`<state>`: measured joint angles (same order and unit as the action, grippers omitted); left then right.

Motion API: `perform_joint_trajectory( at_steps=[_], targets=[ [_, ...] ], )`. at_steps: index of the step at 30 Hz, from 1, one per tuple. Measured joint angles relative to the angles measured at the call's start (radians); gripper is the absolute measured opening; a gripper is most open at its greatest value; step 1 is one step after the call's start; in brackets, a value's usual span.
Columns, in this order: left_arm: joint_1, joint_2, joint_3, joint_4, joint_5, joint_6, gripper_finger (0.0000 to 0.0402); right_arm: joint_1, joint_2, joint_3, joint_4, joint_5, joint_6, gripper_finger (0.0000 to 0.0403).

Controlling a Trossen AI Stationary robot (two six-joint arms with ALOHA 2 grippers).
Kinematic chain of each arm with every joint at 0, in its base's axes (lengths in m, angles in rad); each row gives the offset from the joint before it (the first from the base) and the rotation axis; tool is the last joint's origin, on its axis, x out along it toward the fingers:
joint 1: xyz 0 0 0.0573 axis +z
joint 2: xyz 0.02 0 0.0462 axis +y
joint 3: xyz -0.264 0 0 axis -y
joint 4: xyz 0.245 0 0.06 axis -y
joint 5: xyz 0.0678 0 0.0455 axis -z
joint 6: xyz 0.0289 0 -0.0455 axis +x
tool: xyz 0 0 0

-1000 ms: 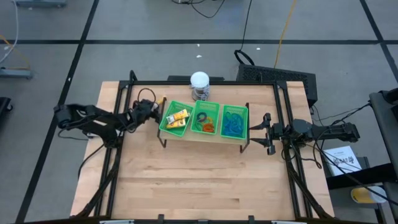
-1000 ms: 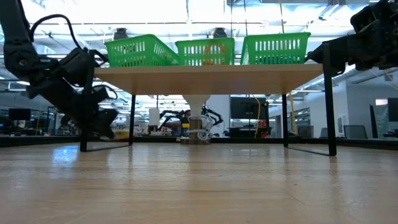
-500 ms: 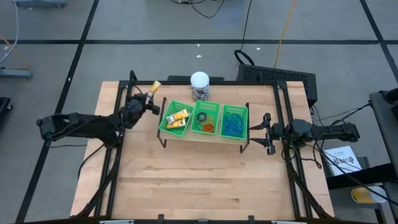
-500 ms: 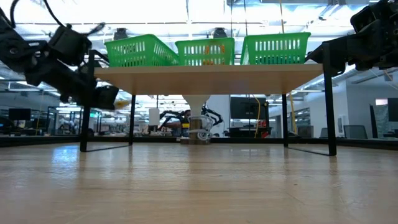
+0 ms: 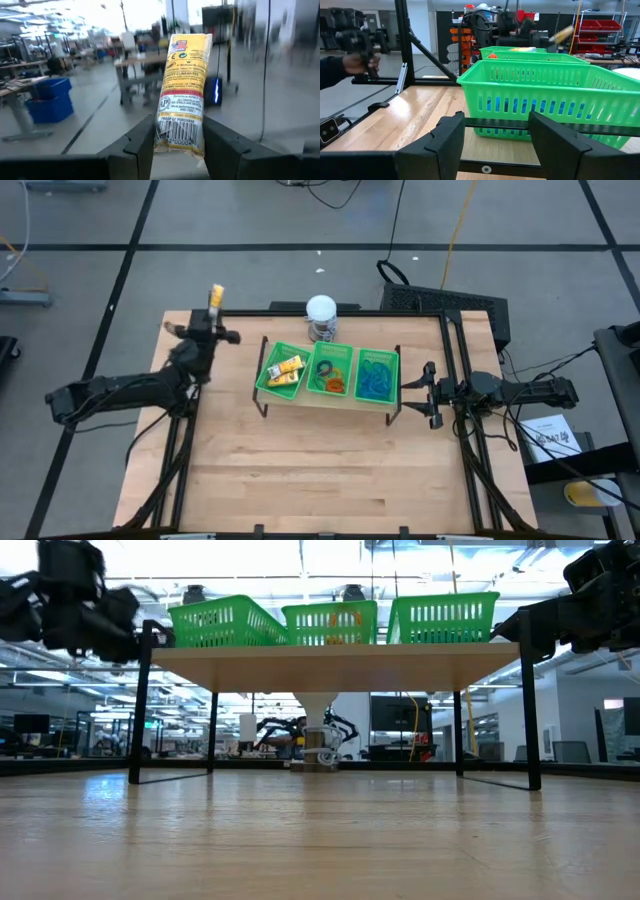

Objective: Pick & Place Office Desk Supplies
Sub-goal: Put the crayon box into the left green bin on the shelf

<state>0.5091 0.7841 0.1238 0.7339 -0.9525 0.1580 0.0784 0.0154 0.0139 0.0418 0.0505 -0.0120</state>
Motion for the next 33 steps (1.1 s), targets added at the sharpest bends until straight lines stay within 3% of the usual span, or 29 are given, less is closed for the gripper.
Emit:
perform_joint_trajectory(
  at_steps=[3,8,19,23,27,33],
  targets=[
    [-0.009,-0.049,0.0,0.146,0.038,0.038,0.0147,0.0,0.0,0.0,0.0,0.0,0.0,0.0212],
    [-0.036,-0.112,0.001,0.39,0.231,0.024,0.0147,0.0,0.0,0.0,0.0,0.0,0.0,0.0212],
    [-0.052,-0.139,0.017,0.675,0.864,-0.425,0.0147,0.0,0.0,0.0,0.0,0.0,0.0,0.0212],
    [-0.061,-0.13,0.081,0.622,1.152,-0.546,0.0147,0.0,0.0,0.0,0.0,0.0,0.0,0.0212],
    [-0.115,-0.094,0.165,0.388,1.368,-0.547,0.0147,0.0,0.0,0.0,0.0,0.0,0.0,0.0212],
    [-0.211,0.0,0.266,-0.023,1.388,-0.409,0.0147,0.0,0.0,0.0,0.0,0.0,0.0,0.0212]
  ],
)
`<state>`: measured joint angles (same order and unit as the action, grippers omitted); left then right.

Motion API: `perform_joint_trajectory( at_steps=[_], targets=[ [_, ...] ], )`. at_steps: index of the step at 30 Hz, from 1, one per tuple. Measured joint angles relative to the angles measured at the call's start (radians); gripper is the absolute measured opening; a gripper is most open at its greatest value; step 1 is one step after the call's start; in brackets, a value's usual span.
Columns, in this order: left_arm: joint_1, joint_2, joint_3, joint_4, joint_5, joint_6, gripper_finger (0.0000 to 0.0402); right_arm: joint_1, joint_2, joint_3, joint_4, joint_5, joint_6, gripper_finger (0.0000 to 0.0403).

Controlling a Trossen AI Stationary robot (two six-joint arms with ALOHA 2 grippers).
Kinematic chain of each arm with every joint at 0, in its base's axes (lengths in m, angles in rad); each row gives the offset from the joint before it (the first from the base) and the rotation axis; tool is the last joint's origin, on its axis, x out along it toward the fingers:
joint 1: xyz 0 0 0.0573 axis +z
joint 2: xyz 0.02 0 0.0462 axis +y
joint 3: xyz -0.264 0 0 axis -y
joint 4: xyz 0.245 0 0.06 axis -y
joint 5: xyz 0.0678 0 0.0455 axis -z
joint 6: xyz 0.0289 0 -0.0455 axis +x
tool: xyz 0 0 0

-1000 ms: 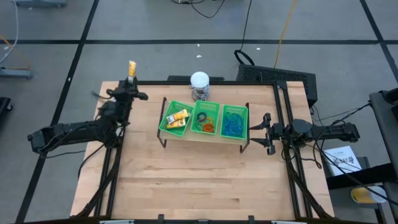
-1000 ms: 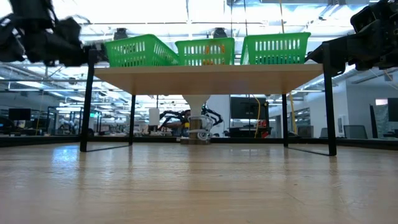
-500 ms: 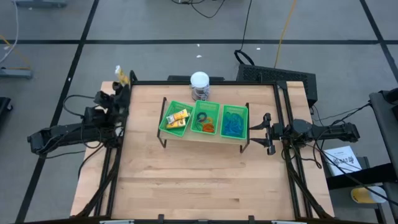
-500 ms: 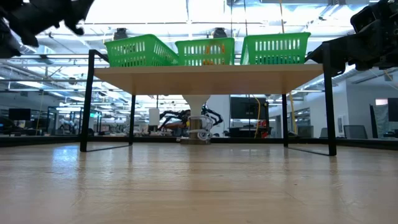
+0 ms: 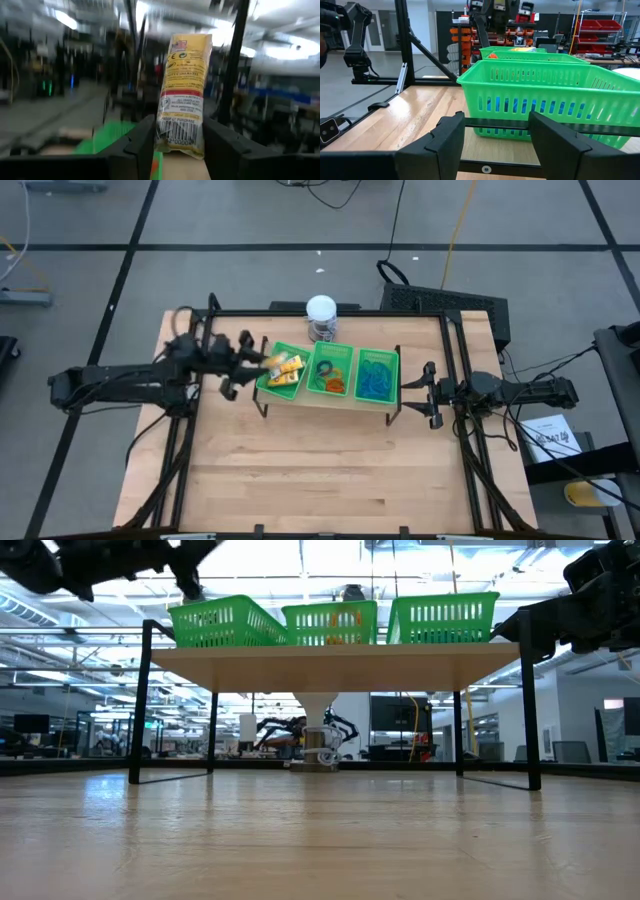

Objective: Pick & Place Office Desk Supplies
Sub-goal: Put the crayon box into the left green bin on the shelf

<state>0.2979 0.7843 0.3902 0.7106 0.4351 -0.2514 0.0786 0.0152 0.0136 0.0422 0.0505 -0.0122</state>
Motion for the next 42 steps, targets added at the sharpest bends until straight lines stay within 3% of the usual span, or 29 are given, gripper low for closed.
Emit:
perform_joint_trajectory(
  at_steps=[7,19,28,42],
  targets=[
    [-0.031,0.047,0.034,-0.238,-0.009,0.059,0.0147,0.0,0.0,0.0,0.0,0.0,0.0,0.0212],
    [-0.03,-0.01,0.035,-0.492,-0.076,0.11,0.0147,0.0,0.0,0.0,0.0,0.0,0.0,0.0212],
    [-0.03,-0.013,0.036,-0.611,-0.103,0.028,0.0147,0.0,0.0,0.0,0.0,0.0,0.0,0.0212],
    [-0.03,-0.012,0.038,-0.609,-0.13,-0.005,0.0147,0.0,0.0,0.0,0.0,0.0,0.0,0.0212]
  ],
)
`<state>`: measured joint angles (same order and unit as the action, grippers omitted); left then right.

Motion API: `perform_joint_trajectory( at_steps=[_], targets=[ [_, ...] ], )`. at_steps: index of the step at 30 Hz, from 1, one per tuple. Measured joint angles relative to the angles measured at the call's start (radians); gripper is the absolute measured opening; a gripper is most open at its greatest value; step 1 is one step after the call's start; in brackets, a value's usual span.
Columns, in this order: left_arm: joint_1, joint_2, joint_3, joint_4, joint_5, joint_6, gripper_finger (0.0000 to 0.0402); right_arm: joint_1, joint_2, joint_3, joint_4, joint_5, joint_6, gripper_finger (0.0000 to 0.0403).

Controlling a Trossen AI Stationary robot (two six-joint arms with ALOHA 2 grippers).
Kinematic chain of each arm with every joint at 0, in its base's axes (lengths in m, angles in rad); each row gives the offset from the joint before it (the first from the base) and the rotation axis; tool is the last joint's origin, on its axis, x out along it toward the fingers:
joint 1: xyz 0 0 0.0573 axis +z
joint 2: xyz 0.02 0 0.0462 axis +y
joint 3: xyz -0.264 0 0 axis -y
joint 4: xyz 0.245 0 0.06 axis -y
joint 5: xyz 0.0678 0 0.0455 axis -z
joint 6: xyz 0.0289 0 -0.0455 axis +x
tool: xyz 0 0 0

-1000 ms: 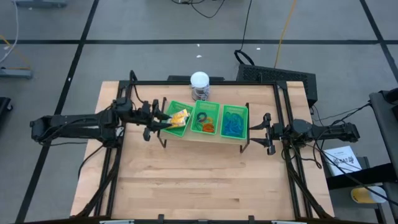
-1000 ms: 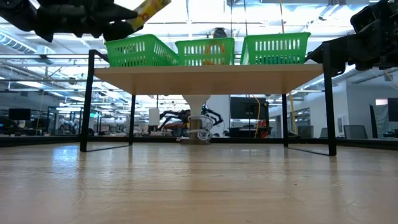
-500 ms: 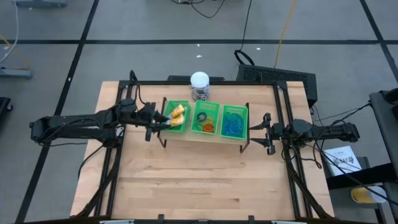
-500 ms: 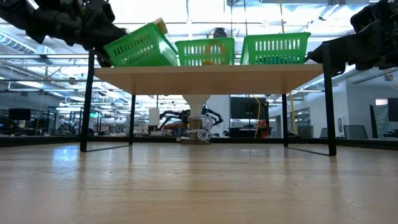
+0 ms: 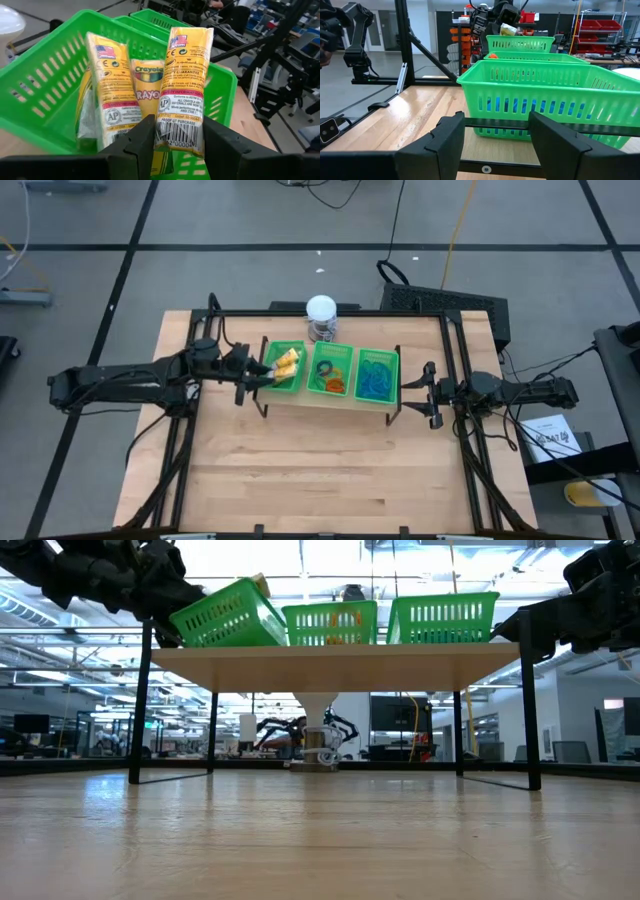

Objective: Pick & Place Office Desk Supplies
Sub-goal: Put the crayon box into the left green bin on the shelf, then return to Home Position

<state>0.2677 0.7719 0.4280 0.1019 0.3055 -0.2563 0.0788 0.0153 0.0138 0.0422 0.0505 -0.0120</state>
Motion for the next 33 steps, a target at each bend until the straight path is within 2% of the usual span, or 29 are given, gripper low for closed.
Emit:
perform_joint_trajectory(
  at_steps=[4,12,16,21,26,29,33],
  targets=[
    [0.0,0.0,0.038,-0.033,-0.049,-0.036,0.0148,0.0,0.0,0.0,0.0,0.0,0.0,0.0212],
    [0.0,0.0,0.144,-0.19,-0.054,0.011,0.0151,0.0,0.0,0.0,0.0,0.0,0.0,0.0212],
    [-0.004,0.0,0.154,-0.209,-0.057,0.007,0.0172,0.0,0.0,0.0,0.0,0.0,0.0,0.0212],
    [-0.029,0.005,0.154,-0.243,-0.109,-0.009,0.0207,0.0,0.0,0.0,0.0,0.0,0.0,0.0212],
    [-0.038,0.012,0.154,-0.217,-0.123,0.013,0.0237,0.0,0.0,0.0,0.0,0.0,0.0,0.0212],
    [-0.023,-0.024,0.155,-0.2,-0.124,0.027,0.0247,0.0,0.0,0.0,0.0,0.0,0.0,0.0212],
    [0.035,-0.106,0.219,-0.258,-0.128,0.03,0.0249,0.0,0.0,0.0,0.0,0.0,0.0,0.0212]
  ],
)
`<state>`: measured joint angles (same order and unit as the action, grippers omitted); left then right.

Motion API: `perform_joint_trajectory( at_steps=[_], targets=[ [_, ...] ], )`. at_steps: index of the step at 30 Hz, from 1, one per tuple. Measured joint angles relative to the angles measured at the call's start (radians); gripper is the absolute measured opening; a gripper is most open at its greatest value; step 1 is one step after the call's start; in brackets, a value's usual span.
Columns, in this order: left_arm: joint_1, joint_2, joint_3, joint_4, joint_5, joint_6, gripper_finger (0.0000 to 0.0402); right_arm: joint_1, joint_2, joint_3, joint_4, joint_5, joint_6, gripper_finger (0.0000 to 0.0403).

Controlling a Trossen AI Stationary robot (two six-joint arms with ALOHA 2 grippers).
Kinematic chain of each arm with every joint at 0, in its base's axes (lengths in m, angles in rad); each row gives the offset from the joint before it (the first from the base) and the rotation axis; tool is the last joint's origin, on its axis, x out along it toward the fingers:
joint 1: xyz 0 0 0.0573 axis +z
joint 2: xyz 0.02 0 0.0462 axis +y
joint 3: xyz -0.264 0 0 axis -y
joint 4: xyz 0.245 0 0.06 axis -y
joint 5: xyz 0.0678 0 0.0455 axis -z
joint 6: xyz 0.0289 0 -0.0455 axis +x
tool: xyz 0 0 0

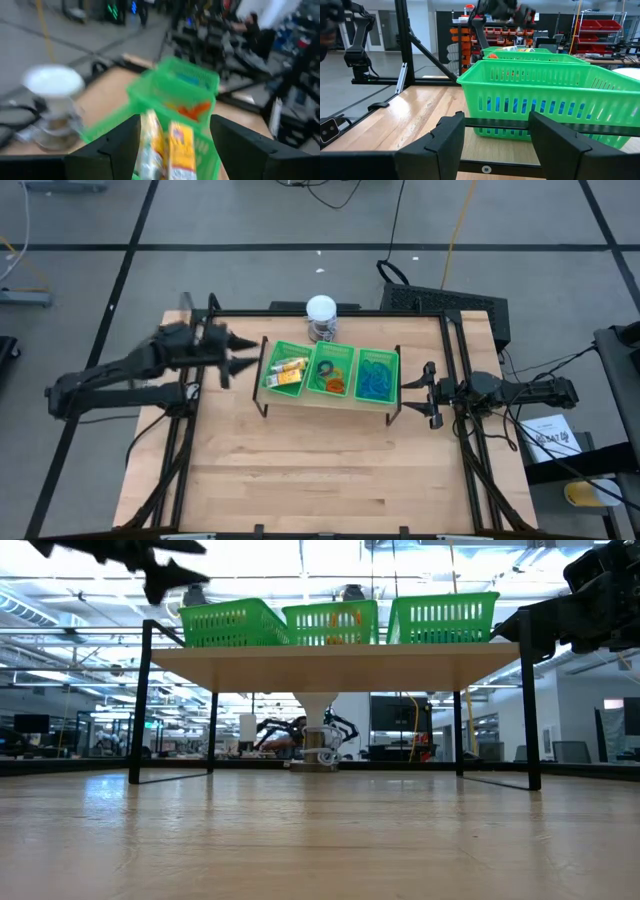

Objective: Pick & Place Office Desk Supplies
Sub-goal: Return to Home Position

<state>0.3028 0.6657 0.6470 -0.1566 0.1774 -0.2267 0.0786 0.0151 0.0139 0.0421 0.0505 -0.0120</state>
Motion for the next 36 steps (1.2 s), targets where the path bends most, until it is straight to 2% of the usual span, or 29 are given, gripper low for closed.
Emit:
perform_joint_trajectory(
  at_steps=[3,9,12,14,17,24,30,36],
  targets=[
    [0.047,-0.072,0.07,-0.075,-0.006,0.053,0.0245,0.0,0.0,0.0,0.0,0.0,0.0,0.0212],
    [0.096,-0.198,0.148,-0.263,-0.006,0.315,0.0249,0.0,0.0,0.0,0.0,0.0,0.0,0.0212],
    [0.102,-0.252,0.145,-0.411,-0.025,0.34,0.0254,0.0,0.0,0.0,0.0,0.0,0.0,0.0212],
    [0.104,-0.292,0.116,-0.445,-0.059,0.307,0.0255,0.0,0.0,0.0,0.0,0.0,0.0,0.0212],
    [0.103,-0.367,0.018,-0.364,-0.059,0.272,0.0255,0.0,0.0,0.0,0.0,0.0,0.0,0.0212],
    [0.101,-0.532,-0.285,-0.013,0.032,0.179,0.0255,0.0,0.0,0.0,0.005,0.0,0.0,0.0212],
    [0.096,-0.569,-0.442,0.147,0.033,0.115,0.0255,0.0,0.0,0.0,0.007,-0.001,0.0,0.0212],
    [0.025,-0.569,-0.532,0.294,0.039,0.115,0.0255,0.0,0.0,0.0,0.008,-0.001,0.0,0.0212]
  ],
)
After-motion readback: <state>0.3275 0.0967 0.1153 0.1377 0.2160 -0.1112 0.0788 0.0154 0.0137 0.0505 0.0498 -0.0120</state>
